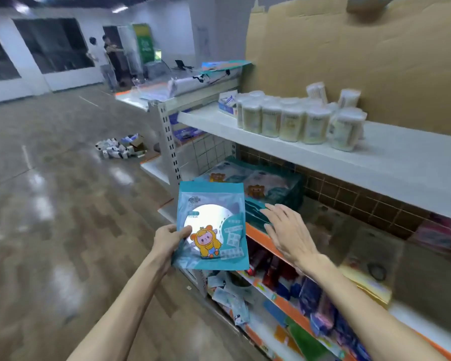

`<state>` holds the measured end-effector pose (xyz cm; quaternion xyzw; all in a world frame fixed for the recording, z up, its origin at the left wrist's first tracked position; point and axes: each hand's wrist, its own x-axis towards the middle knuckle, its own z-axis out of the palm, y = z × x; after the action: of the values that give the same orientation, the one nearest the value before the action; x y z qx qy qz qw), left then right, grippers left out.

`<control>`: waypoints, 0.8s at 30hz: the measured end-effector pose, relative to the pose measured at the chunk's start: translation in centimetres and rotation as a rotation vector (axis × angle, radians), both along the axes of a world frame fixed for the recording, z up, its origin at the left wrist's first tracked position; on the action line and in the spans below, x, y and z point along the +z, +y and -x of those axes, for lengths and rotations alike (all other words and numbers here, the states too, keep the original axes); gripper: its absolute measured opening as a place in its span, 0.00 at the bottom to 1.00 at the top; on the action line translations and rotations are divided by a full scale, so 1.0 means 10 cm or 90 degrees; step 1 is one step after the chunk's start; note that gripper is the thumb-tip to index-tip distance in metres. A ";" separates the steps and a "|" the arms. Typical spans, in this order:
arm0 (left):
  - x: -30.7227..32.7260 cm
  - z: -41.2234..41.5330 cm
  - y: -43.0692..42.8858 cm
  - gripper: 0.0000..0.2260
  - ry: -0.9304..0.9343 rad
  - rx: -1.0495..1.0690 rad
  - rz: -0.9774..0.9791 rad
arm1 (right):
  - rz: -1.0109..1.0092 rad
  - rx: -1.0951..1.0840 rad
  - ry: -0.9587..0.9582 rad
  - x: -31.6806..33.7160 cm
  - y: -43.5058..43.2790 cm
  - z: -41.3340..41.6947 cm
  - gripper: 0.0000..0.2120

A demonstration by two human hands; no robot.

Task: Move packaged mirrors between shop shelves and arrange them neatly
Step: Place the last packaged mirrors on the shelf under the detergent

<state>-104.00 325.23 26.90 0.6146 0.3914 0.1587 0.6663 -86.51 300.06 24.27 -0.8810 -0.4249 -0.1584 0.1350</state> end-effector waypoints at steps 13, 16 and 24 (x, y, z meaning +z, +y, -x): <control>-0.06 -1.47 0.92 0.10 0.005 -0.015 -0.033 | -0.021 -0.062 0.075 -0.14 0.62 -0.87 0.19; -0.12 -1.73 1.12 0.08 0.016 -0.047 -0.018 | -0.014 -0.077 0.092 -0.15 0.67 -0.90 0.20; -0.39 -2.51 1.67 0.14 0.028 -0.161 0.010 | 0.006 -0.197 0.078 -0.28 1.07 -1.01 0.21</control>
<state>-78.85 341.97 23.01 0.6570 0.3264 0.0567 0.6772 -76.44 310.78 21.49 -0.9445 -0.2757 -0.1216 0.1307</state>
